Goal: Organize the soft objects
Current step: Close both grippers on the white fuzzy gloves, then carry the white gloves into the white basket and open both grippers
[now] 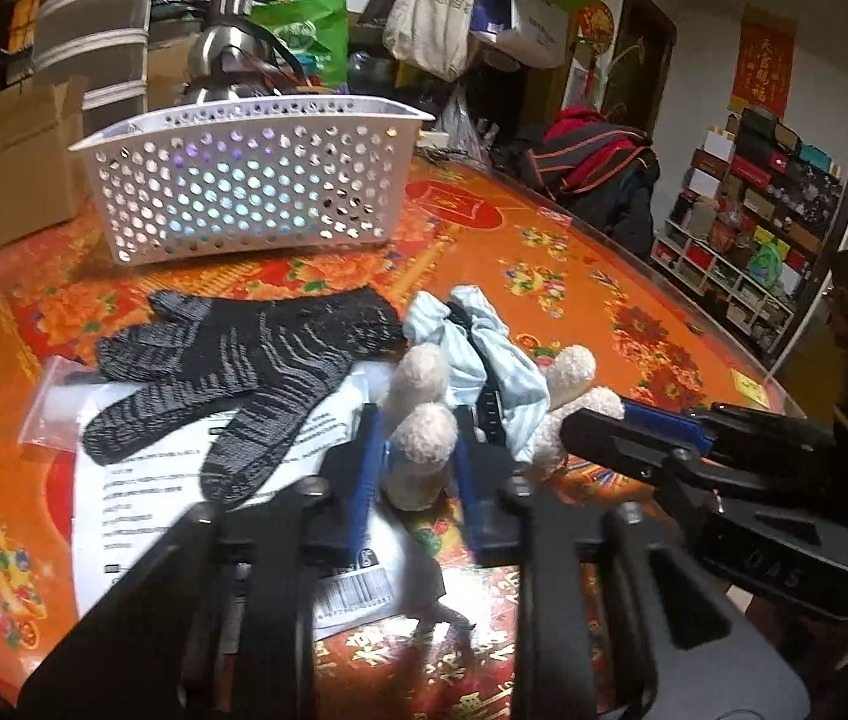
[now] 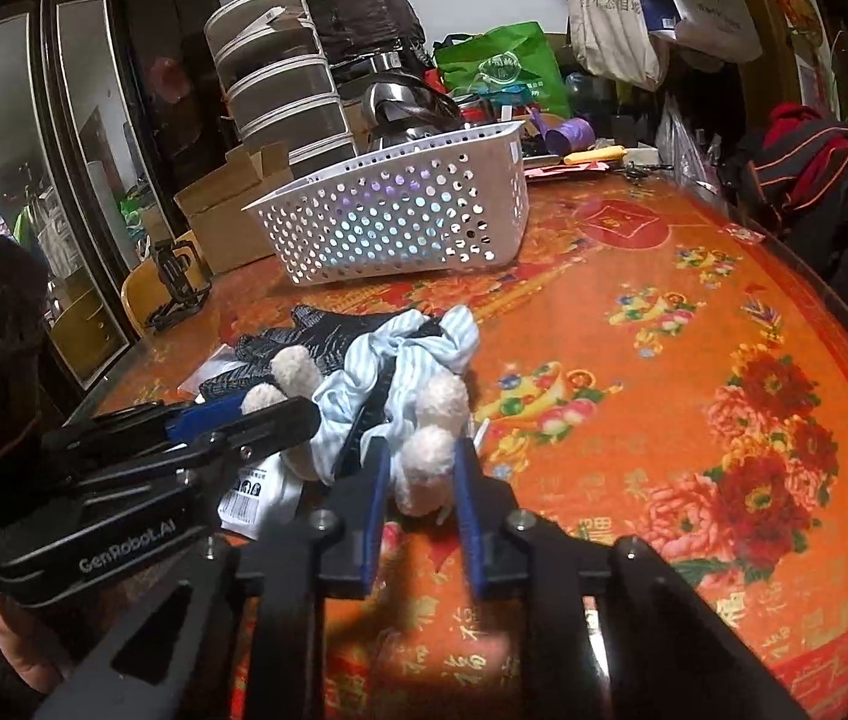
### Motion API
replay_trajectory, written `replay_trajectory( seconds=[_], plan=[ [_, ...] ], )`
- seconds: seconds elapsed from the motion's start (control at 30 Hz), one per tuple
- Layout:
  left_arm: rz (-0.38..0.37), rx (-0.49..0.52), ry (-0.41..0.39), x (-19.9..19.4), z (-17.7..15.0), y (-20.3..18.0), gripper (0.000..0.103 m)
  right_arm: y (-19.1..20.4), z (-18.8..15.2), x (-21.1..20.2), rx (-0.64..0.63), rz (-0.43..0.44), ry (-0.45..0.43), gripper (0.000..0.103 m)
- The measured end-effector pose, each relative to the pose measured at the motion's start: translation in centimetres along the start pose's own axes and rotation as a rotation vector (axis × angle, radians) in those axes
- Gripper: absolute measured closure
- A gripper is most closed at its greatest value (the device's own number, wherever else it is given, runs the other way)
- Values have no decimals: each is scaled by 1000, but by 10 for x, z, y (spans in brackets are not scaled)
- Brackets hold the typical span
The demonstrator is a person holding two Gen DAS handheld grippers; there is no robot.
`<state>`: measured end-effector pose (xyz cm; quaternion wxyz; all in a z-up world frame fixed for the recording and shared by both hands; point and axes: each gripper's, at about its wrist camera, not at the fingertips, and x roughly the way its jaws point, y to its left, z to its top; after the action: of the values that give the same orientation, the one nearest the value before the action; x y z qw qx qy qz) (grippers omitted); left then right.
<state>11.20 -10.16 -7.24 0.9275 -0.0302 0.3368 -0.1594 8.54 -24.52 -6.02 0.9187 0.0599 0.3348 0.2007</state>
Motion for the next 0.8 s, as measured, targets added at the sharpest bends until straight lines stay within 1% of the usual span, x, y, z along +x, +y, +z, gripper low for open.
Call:
replay_trajectory(
  seconds=[0.23, 0.4, 0.53, 0.8],
  plan=[
    [-23, -14, -24, -6, -1, 4, 88, -2, -2, 0, -4, -10, 1, 92],
    [-63, -19, -70, -26, 4, 6, 89, 6, 1, -20, -34, -31, -57, 93],
    [-82, -18, -104, -43, 9, 4, 89, 12, 6, -38, -58, -30, -100, 93],
    [-85, -16, -152, -74, 23, 5, 89, 27, 21, -58, -104, -25, -156, 93]
  ],
)
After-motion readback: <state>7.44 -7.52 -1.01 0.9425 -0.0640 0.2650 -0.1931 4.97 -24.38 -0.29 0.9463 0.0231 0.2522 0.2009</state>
